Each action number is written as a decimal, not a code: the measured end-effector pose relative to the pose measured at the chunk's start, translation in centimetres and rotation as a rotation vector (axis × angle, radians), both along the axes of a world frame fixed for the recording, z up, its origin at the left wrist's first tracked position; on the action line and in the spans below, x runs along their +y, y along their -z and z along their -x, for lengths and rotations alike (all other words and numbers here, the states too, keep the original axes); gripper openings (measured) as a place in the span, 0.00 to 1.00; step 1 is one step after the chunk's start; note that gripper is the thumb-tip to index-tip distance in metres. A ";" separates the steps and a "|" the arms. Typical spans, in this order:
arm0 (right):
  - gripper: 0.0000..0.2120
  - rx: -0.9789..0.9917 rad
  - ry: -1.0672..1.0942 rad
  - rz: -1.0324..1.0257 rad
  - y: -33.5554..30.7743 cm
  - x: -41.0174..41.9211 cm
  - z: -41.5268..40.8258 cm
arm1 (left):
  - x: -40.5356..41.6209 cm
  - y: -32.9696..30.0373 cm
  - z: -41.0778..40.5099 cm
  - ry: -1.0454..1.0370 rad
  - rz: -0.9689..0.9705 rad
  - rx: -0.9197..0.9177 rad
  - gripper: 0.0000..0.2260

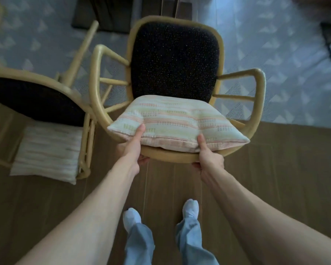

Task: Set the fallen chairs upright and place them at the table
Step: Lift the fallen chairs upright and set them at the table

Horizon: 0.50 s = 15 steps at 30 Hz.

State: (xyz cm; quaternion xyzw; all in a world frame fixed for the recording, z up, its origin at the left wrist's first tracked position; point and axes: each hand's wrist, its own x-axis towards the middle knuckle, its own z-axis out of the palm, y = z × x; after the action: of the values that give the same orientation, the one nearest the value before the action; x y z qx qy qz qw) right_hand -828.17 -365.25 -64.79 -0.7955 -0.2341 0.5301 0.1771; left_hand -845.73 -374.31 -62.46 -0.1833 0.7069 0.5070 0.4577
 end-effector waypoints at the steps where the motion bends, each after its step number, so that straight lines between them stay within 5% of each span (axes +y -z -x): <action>1: 0.48 -0.018 -0.001 -0.021 -0.6 1.4 0.8 | 1.3 -0.7 0.8 0.003 -0.011 -0.001 0.22; 8: 0.48 -0.153 0.059 -0.168 -3.6 9.7 6.7 | 10.1 -3.7 5.3 -0.015 -0.069 0.037 0.20; 15: 0.37 -0.086 0.065 -0.267 -4.5 19.7 11.4 | 19.6 -4.5 9.3 -0.038 -0.096 0.122 0.19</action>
State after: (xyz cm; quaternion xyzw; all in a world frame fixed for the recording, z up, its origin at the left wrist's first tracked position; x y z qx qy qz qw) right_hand -839.53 -345.53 -60.29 -0.7940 -0.2840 0.4537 0.2881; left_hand -855.03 -354.68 -57.99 -0.1433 0.7048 0.5591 0.4124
